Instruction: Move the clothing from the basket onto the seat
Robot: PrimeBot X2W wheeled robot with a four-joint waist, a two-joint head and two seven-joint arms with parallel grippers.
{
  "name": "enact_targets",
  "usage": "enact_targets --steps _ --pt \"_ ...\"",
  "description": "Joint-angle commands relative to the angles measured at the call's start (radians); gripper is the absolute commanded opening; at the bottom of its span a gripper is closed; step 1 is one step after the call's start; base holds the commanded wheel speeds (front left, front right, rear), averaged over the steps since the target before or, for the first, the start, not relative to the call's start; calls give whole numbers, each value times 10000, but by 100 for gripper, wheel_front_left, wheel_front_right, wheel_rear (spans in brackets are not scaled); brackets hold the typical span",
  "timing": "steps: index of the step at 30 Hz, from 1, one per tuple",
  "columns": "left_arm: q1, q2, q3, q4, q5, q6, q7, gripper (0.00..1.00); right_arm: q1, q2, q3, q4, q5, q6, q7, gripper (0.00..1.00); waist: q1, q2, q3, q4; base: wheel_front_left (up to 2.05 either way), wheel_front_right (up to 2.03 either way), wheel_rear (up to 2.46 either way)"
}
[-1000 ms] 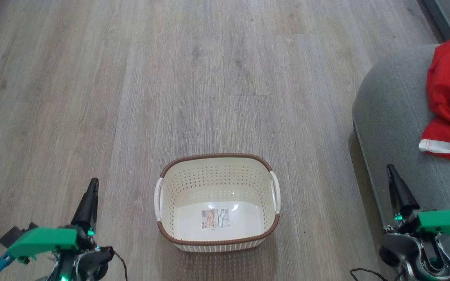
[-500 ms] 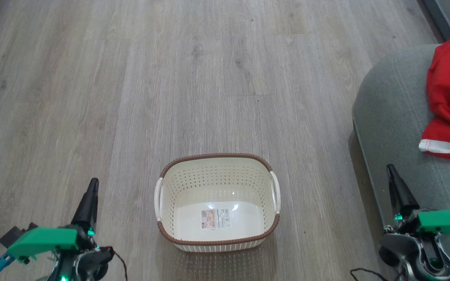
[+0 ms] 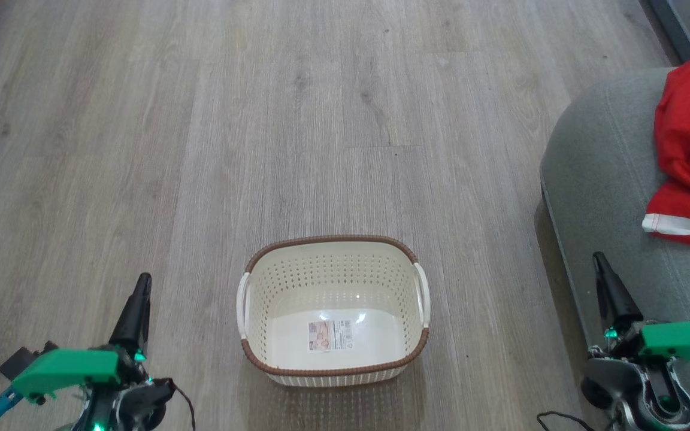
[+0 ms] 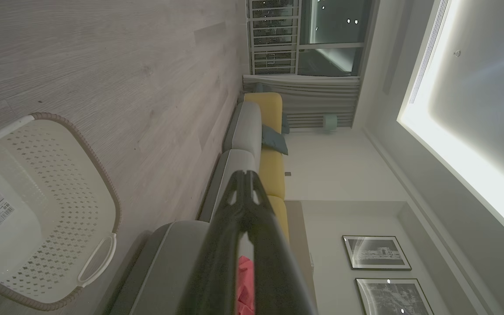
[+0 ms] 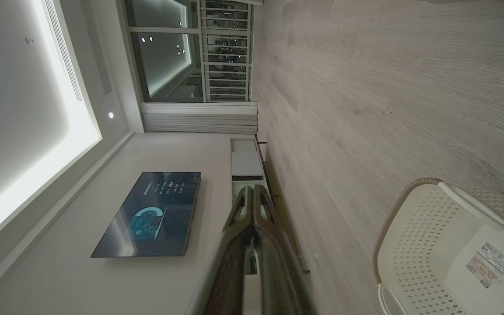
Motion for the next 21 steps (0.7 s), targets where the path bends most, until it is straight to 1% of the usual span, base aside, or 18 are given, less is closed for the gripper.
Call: enact_targets --steps 1,21 --pt "-496 77 345 -340 -66 -92 75 0 -401 -22 180 -385 59 -2 57 0 0 0 0 0 0 0 0" --pt "-496 77 345 -341 -67 -92 75 0 -401 -22 181 -385 59 -2 57 0 0 0 0 0 0 0 0"
